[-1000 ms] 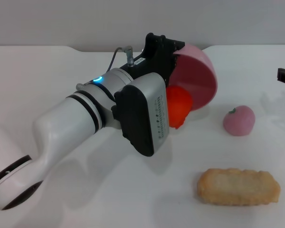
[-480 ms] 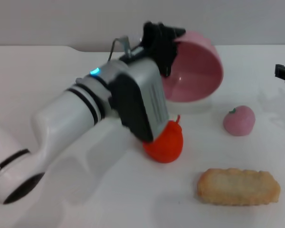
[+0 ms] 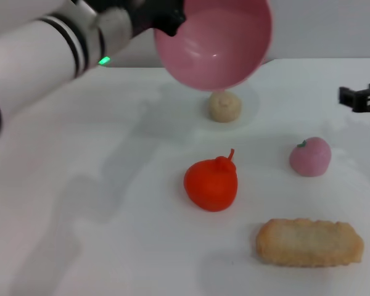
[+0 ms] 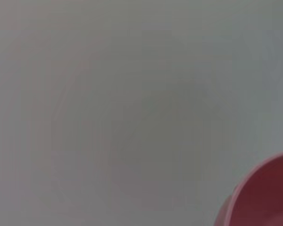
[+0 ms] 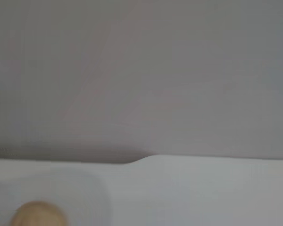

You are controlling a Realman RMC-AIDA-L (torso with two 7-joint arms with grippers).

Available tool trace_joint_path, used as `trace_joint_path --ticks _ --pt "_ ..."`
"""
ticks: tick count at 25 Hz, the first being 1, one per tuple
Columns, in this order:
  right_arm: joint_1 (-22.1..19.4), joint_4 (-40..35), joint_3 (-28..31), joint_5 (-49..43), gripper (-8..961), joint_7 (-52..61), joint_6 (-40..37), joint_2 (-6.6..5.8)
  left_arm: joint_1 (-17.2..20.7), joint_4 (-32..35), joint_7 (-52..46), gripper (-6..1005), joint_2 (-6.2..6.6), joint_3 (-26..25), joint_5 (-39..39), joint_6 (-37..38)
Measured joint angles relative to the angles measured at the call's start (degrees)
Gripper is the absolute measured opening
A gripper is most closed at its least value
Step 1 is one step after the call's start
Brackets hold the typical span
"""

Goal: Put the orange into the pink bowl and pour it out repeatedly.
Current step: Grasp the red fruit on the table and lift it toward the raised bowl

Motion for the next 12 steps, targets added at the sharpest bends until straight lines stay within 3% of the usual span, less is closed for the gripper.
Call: trace_joint_path --ticks 4,8,12 --pt "1.9 -0.3 -4.8 0.1 617 -0.7 0.8 -0.12 -3.2 1.8 -14.2 39 0.13 -5.7 5.8 -18.1" --pt "4.6 0.5 -9.1 1.1 620 -1.0 0.5 -0.02 -7.7 1.2 -27.7 40 0.32 -7.3 16.4 -34.2" --pt "8.1 1.8 -13.9 2.1 623 -1.1 -0.4 -0.02 -7.6 2.3 -30.8 40 0.39 -8.4 18.7 -38.3"
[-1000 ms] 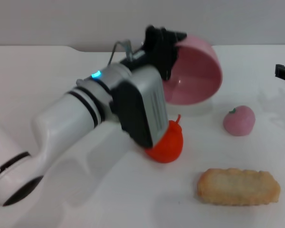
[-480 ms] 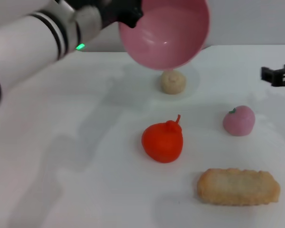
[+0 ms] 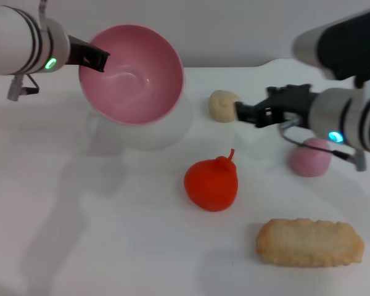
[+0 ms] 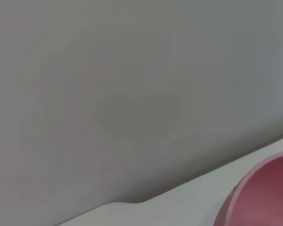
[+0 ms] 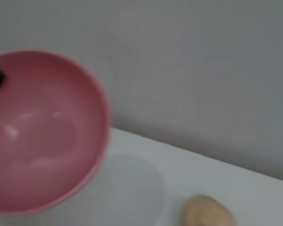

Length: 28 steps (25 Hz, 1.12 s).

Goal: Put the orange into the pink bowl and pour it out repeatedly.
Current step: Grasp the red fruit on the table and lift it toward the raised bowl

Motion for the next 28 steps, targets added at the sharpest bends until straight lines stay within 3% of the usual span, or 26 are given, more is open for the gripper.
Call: trace_joint_path --ticks 4,10,28 --pt "2.2 2.5 -3.0 0.5 626 1.2 0.0 0.17 0.5 0.5 -0.4 39 0.04 -1.7 -0.1 -0.9" --pt "3.4 7.1 -5.9 1.9 797 3.4 -0.1 0.25 0.1 -0.3 -0.3 39 0.03 -1.9 0.1 -1.5" --pt "5.0 12.2 -8.1 5.9 764 3.7 -2.3 0.15 -0.2 -0.3 -0.2 38 0.03 -0.5 0.1 -1.2"
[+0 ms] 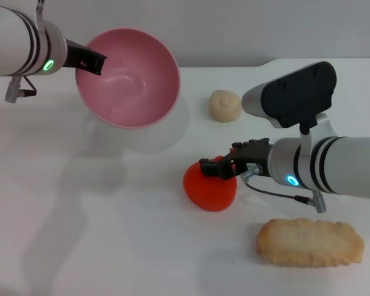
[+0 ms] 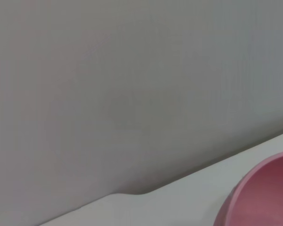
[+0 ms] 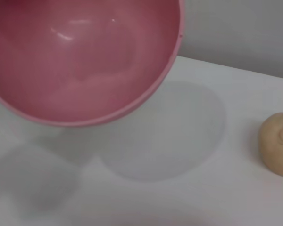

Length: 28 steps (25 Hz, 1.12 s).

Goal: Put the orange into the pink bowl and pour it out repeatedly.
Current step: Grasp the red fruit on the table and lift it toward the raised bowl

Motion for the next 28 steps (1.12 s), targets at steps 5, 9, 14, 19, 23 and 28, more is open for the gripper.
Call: trace_joint_path --ticks 5,9,14,19,23,28 --pt "1.2 1.7 -0.6 0.6 754 -0.1 -0.4 -0.04 0.2 0.4 0.0 39 0.00 0.9 0.1 -0.2" --pt "2.6 4.4 -1.0 2.5 747 -0.2 -0.8 -0.03 0.2 0.6 0.0 40 0.00 1.1 0.1 -0.2" --pt "3.6 6.1 -1.3 3.3 738 -0.3 -0.9 0.00 0.2 0.9 0.0 39 0.00 1.3 0.1 -0.2" --pt "4.0 6.3 -1.3 3.4 729 -0.2 -0.4 -0.04 0.2 1.3 0.0 38 0.00 1.5 0.2 -0.2" --pt "4.4 6.9 -0.8 3.3 694 -1.0 -0.1 -0.17 0.2 1.7 0.0 38 0.00 1.6 0.2 -0.2" --pt "4.4 7.1 -0.8 3.1 549 -2.5 -0.4 -0.22 0.2 2.0 0.5 39 0.00 1.6 0.2 -0.1"
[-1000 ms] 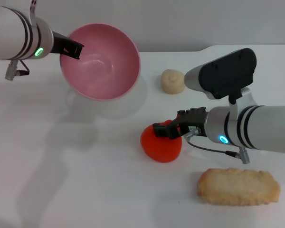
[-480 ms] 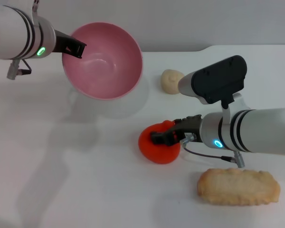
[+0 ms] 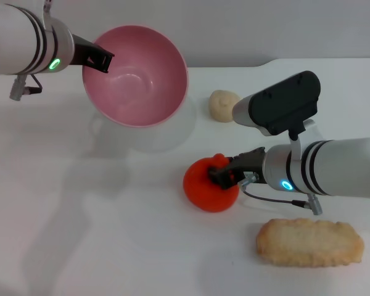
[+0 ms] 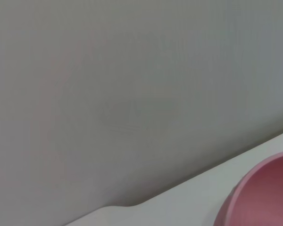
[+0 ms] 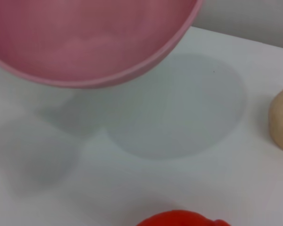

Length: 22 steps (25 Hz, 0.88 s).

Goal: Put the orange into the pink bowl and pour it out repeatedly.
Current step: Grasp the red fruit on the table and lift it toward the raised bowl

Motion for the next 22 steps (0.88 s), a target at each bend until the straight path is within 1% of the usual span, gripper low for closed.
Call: trace_joint_path --ticks 7,12,16,19,22 --pt "-0.4 -0.3 0.1 0.0 320 -0.6 -0.2 0.07 -0.1 0.0 0.0 40 0.00 0.3 0.0 0.1" --pt "-0.8 -2.0 0.2 -0.2 271 -1.1 -0.2 0.01 0.0 0.0 0.1 39 0.00 0.4 -0.2 0.1" --pt "-3.7 -8.0 2.5 -0.5 238 -5.4 0.2 -0.06 0.1 0.0 0.1 38 0.00 0.9 -0.2 0.1" --pt "-6.7 -15.6 5.0 -1.1 214 -7.6 2.3 -0.03 0.1 0.0 0.1 38 0.00 1.1 -0.4 0.1" --pt "-8.8 -23.6 6.5 -4.3 192 -8.5 6.4 0.24 0.1 -0.3 0.1 38 -0.05 1.8 -0.5 0.1"
